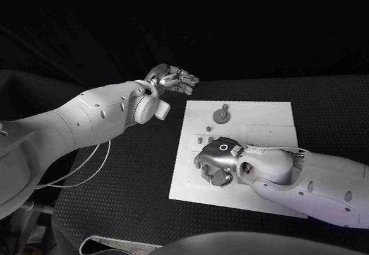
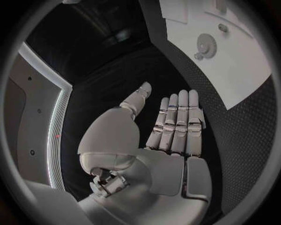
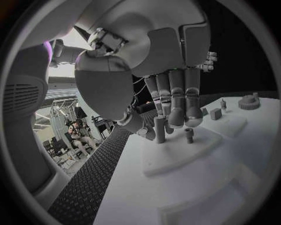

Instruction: Assemble the parts on the task board

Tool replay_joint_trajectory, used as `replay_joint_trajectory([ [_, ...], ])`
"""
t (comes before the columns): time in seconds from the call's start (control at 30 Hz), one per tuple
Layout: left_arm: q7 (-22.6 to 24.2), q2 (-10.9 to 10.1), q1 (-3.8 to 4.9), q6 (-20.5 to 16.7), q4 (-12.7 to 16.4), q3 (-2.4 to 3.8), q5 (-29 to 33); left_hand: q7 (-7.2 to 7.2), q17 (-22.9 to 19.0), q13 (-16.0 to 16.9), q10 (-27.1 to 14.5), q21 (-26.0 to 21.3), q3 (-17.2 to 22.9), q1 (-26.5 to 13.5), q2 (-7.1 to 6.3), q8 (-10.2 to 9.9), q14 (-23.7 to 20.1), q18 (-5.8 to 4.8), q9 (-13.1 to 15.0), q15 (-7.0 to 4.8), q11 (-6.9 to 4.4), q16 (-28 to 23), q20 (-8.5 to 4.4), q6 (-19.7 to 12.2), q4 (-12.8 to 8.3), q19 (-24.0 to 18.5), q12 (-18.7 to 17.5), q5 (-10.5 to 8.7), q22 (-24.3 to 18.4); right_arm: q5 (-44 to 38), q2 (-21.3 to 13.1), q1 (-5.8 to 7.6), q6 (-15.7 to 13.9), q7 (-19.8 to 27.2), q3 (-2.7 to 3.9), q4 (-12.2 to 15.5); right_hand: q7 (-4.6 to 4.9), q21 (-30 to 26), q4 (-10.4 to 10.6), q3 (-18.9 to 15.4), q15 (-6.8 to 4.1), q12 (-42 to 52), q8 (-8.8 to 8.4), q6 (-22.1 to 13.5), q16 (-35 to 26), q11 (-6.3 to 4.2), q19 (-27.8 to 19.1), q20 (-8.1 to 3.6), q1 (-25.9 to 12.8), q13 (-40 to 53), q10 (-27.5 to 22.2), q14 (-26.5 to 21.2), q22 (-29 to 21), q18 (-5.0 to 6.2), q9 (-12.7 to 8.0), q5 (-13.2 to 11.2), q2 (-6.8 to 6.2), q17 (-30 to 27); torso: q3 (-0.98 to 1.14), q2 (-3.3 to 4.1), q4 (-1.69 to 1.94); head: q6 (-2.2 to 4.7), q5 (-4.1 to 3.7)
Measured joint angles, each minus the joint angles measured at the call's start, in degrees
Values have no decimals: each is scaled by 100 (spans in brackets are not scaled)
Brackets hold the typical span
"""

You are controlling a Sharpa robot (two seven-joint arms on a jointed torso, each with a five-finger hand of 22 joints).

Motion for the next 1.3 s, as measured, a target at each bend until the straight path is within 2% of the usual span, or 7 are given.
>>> replay_joint_trajectory([
  [0.1,-1,-2,0,0,-2,0,0,0,0,0,0,0,0,0,0,0,0,0,0,0,0,0,0,0,0,0,0,0,0,54,-24,0,-48,8,0,0,33,-38,97,-344,74,-54,-100,-171,18,63,-38,6,-276,-34,-190,-74,0,-7,-47,-25,-263,15,0,0,-1,0,-4],
  [0.2,-3,-6,0,0,-4,0,-1,0,0,0,0,0,0,0,0,0,0,0,0,0,0,0,0,0,0,0,0,0,0,106,-56,2,-121,15,1,10,52,-66,147,-585,106,-58,-127,-336,19,117,-52,13,-459,-51,-319,-108,0,-17,-60,-25,-359,30,0,0,-1,0,-9],
  [0.67,-10,-46,0,1,-7,-1,-1,0,6,-5,0,0,0,0,0,0,0,0,1,0,0,0,0,0,0,0,0,0,0,235,-343,4,-407,26,5,345,91,-100,191,-676,116,-58,-127,-438,60,134,-60,23,-466,-51,-377,-118,0,-57,-40,-24,-368,52,7,-1,-10,0,-52],
  [0.8,-11,-64,0,0,-10,-1,-1,0,11,-5,0,0,0,0,0,0,0,0,1,0,0,-23,0,0,0,0,0,0,1,322,-549,28,-573,44,83,628,98,-100,159,-740,116,-35,-63,-446,103,134,-48,12,-376,-35,-377,-117,0,-58,-13,-24,-278,60,10,-3,-14,0,-77],
  [0.97,-12,-79,0,0,-43,-2,-1,0,10,-5,0,0,0,0,0,0,0,0,1,0,0,-23,0,0,0,0,0,0,1,495,-891,204,-751,67,257,983,99,-100,88,-845,74,9,20,-445,104,95,-33,-1,-289,7,-338,-75,0,-60,11,-24,-191,60,13,-9,-27,0,-151],
  [1.17,-12,-91,-2,0,-97,-16,-1,0,21,-10,0,0,0,0,0,0,2,0,1,2,0,-23,0,0,0,0,0,0,1,941,-1451,598,-840,59,343,1258,109,-64,29,-949,18,77,56,-393,126,10,38,-48,-286,71,-167,-17,0,-66,13,-24,-98,37,17,-25,-69,-1,-215],
  [1.3,-12,-90,-4,0,-119,-34,-1,0,34,-10,2,0,0,-24,24,0,21,-1,1,21,-2,-23,0,0,0,0,0,0,1,1475,-1842,763,-825,4,403,1281,100,-63,43,-993,-5,147,92,-381,125,-11,58,-49,-304,116,-62,6,0,-67,20,-24,-42,26,14,-42,-115,26,-303],
])
